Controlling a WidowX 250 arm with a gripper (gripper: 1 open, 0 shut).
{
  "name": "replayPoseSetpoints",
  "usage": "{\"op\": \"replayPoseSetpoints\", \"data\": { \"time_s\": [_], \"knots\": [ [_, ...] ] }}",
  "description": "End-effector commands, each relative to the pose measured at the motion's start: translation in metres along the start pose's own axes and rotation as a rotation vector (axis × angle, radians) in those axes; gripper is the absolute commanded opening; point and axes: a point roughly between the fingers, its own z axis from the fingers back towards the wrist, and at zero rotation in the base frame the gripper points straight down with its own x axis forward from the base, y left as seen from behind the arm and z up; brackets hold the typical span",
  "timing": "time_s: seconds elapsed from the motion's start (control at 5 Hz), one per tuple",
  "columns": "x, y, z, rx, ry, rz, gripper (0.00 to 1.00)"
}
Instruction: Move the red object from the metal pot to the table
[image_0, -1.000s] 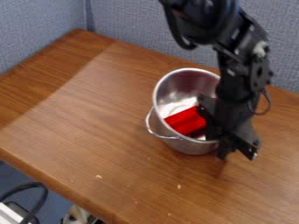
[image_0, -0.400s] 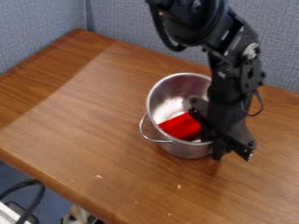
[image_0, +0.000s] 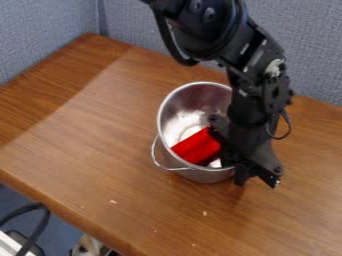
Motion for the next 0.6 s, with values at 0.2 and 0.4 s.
{"op": "replayPoseSetpoints", "data": {
  "time_s": [0.2, 0.4],
  "knots": [
    [-0.01, 0.035, 0.011, 0.026, 0.039, 0.052, 0.0],
    [-0.013, 0.057, 0.029, 0.044, 0.03, 0.125, 0.0]
  ]
}}
